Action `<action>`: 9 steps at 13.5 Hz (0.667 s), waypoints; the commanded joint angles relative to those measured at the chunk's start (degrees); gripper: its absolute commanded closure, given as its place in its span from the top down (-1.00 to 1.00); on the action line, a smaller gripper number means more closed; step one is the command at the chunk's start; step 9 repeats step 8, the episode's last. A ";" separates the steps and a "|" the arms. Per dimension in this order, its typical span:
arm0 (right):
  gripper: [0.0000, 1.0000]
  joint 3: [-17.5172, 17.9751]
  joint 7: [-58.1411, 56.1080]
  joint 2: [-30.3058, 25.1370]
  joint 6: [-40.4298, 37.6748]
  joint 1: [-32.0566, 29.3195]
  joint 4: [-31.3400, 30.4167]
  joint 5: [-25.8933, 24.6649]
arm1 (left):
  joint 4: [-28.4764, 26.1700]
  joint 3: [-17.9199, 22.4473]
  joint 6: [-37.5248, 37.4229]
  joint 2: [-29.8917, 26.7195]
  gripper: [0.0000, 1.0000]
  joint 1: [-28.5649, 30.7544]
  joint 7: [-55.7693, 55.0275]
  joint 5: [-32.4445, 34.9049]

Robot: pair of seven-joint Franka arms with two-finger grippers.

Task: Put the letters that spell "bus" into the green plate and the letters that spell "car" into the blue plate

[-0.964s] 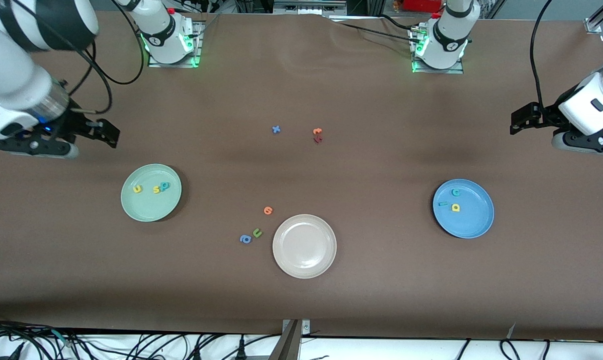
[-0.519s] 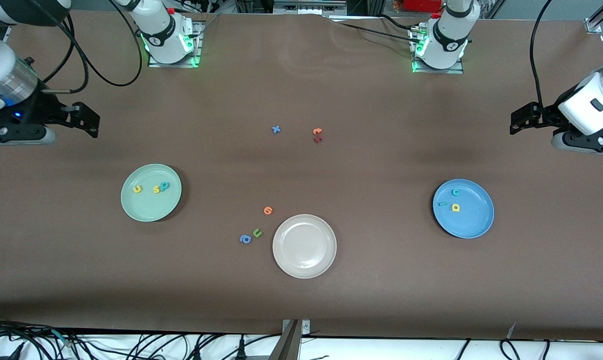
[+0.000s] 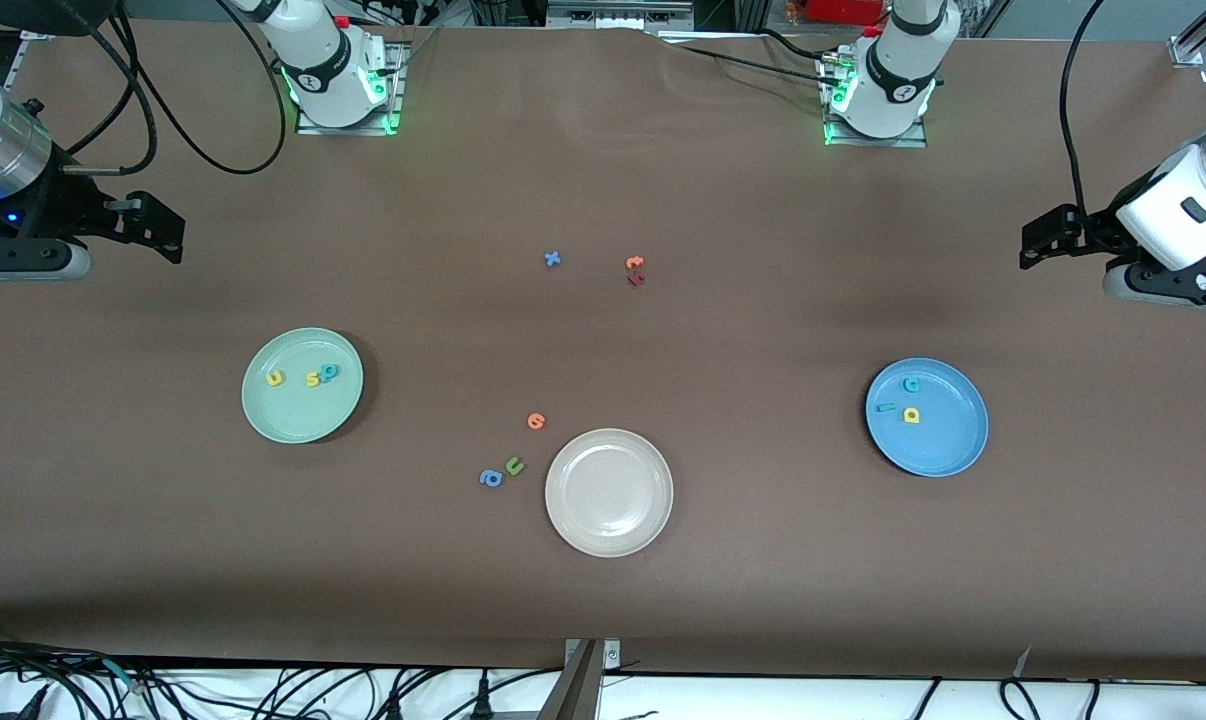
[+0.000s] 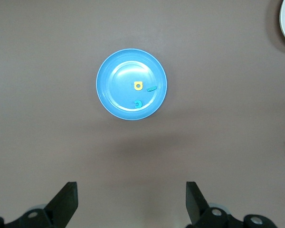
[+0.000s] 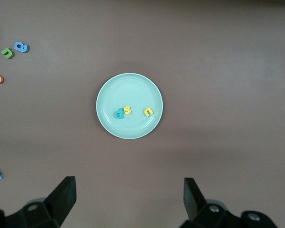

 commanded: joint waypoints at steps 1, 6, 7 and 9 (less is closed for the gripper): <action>1.00 0.29 -1.19 0.84 -1.60 -0.57 2.21 1.24 | 0.13 -0.42 -0.44 -0.93 1.00 0.55 0.24 -1.06; 1.00 0.29 -1.19 1.02 -1.86 -0.31 2.39 1.07 | 0.39 -0.42 -0.44 -0.85 1.00 0.55 0.32 -1.06; 1.00 0.29 -1.19 1.45 -1.95 -0.31 3.08 1.15 | 0.39 -0.42 -0.44 -0.85 1.00 0.63 0.32 -1.06; 1.00 0.20 -1.19 1.63 -2.29 -0.39 3.53 1.07 | 0.39 -0.42 -0.52 -0.85 1.00 0.64 0.32 -1.06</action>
